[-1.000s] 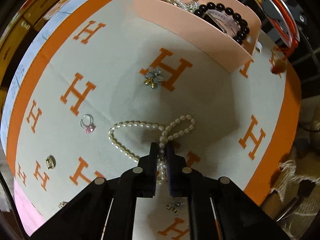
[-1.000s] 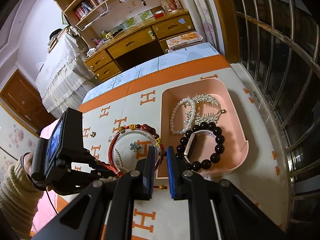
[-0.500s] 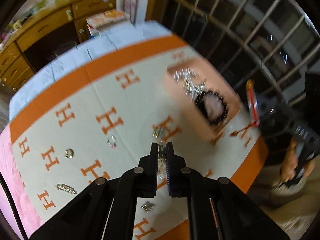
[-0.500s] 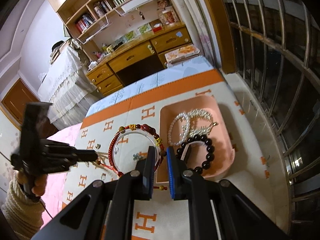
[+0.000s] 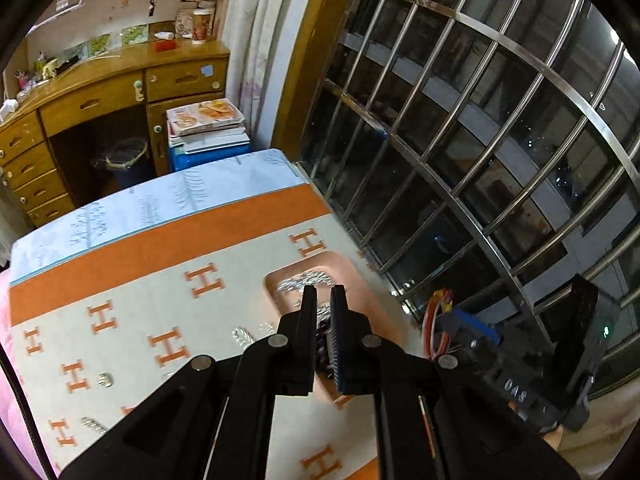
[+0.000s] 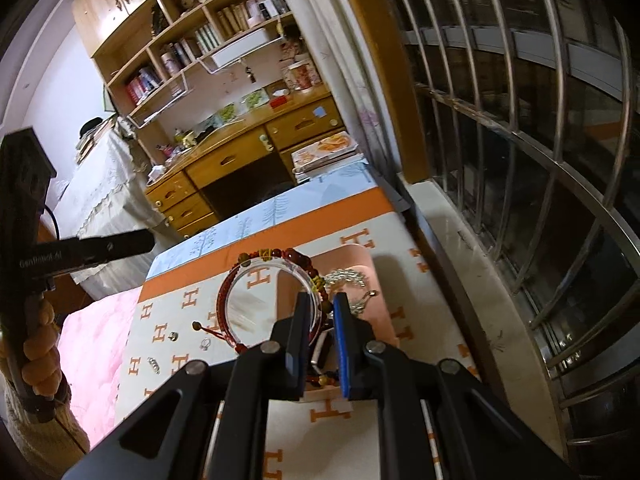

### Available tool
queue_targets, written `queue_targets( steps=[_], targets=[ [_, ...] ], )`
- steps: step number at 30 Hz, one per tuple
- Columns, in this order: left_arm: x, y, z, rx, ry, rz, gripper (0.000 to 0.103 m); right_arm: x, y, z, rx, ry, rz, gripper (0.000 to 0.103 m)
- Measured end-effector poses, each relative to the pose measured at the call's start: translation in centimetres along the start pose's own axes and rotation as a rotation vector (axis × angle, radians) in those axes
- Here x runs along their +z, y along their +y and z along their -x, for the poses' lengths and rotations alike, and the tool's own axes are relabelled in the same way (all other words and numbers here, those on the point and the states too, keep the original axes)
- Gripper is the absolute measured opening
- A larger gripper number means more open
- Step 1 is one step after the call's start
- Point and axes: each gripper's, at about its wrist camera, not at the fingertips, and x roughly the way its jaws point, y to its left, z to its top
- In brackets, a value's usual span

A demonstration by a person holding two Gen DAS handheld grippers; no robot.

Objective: Organize jewelry
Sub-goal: 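Lower the red bracelet and pearl necklace into the pink tray, opening both tools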

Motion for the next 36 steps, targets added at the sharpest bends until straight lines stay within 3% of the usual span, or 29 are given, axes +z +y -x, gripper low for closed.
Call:
queue_targets(
  steps=[5,14,20,22,23,36],
  targets=[
    [-0.1,-1.1,-4.9,-0.032,0.047,0.023,0.005,-0.1,-0.8,-0.9,-0.011,0.022,-0.011,0.011],
    [-1.7,-0.2,-7.8,0.055,0.086,-0.008,0.008,-0.4,-0.5,-5.0,-0.027,0.115,0.010,0.012],
    [-3.1,2.6,-8.0,0.101,0.101,0.043,0.038,-1.2,-0.3,-8.7,-0.065,0.212,0.031,0.012],
    [-3.6,3.5,-7.8,0.114,0.095,0.059,0.058,-1.4,-0.3,-9.4,-0.088,0.226,0.041,0.013],
    [-3.8,3.7,-7.8,0.119,0.092,0.063,0.060,-1.5,-0.3,-9.6,-0.086,0.231,0.038,0.013],
    [-6.7,6.5,-11.5,0.125,0.207,0.159,0.060,-2.1,-0.3,-8.8,-0.036,0.228,0.022,0.013]
  ],
)
